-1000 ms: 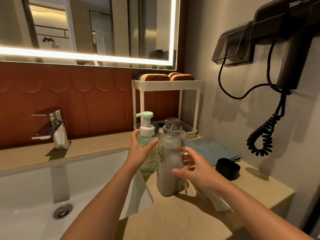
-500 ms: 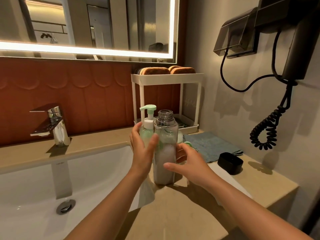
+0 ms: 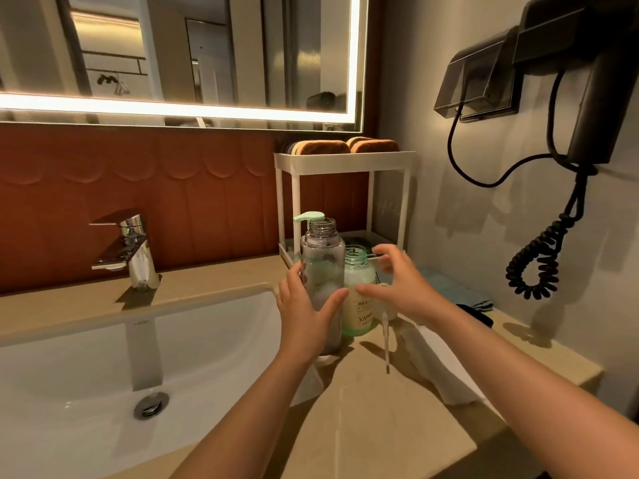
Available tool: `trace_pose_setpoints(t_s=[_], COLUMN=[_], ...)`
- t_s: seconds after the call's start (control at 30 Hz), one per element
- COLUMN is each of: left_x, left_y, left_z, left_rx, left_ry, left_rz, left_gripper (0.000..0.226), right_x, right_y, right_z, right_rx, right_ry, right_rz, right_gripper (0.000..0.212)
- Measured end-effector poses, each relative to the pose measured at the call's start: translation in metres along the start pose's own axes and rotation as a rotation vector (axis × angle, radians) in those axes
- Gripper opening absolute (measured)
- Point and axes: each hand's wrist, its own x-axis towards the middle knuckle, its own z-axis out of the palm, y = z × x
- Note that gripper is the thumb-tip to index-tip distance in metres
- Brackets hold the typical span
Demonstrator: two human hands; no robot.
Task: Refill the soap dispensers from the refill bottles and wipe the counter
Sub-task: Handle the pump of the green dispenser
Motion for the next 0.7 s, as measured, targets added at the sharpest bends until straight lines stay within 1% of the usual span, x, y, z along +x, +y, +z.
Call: trace_pose_setpoints(t_s=[0.07, 0.13, 0.17, 0.23, 0.33, 0.5, 0.63, 0.7], left_x=[0.001, 0.004, 0.007, 0.011, 0.016, 0.025, 0.031, 0.033], left_y=[0.002, 0.003, 0.002, 0.0, -0.004, -0.006, -0.008, -0.009], left_z=[0.0, -0.001, -0.002, -0.002, -0.002, 0.0, 0.002, 0.003], left_rx=[-0.002, -0.007, -0.007, -0.008, -0.021, -0.028, -0.028, -0.024], left_ry=[-0.012, -0.032, -0.04, -0.054, -0.064, -0.106, -0.164, -0.184], left_rz=[-0.012, -0.031, -0.035, -0.041, -0.038, -0.055, -0.059, -0.059], left_gripper=[0.079, 0.079, 0.079, 0.078, 0.077, 0.077, 0.076, 0.075], right_x=[0.011, 0.02, 0.024, 0.028, 0.028, 0.019, 0.004, -0.003], right_y=[-0.006, -0.007, -0.006, -0.002, 0.001, 0.001, -0.001, -0.005], right_z=[0.002, 0.008, 0.012, 0.017, 0.016, 0.008, 0.001, -0.002], right_rx=[0.088, 0.125, 0.106, 0.057, 0.091, 0.066, 0.095, 0.092], right_ry=[-0.069, -0.137, -0.156, -0.14, -0.116, -0.145, -0.199, -0.234], right_rz=[0.002, 0.001, -0.009, -0.029, -0.024, -0.001, -0.003, -0.016], right_gripper=[0.089, 0.098, 0.098, 0.09, 0.077, 0.074, 0.068, 0.069])
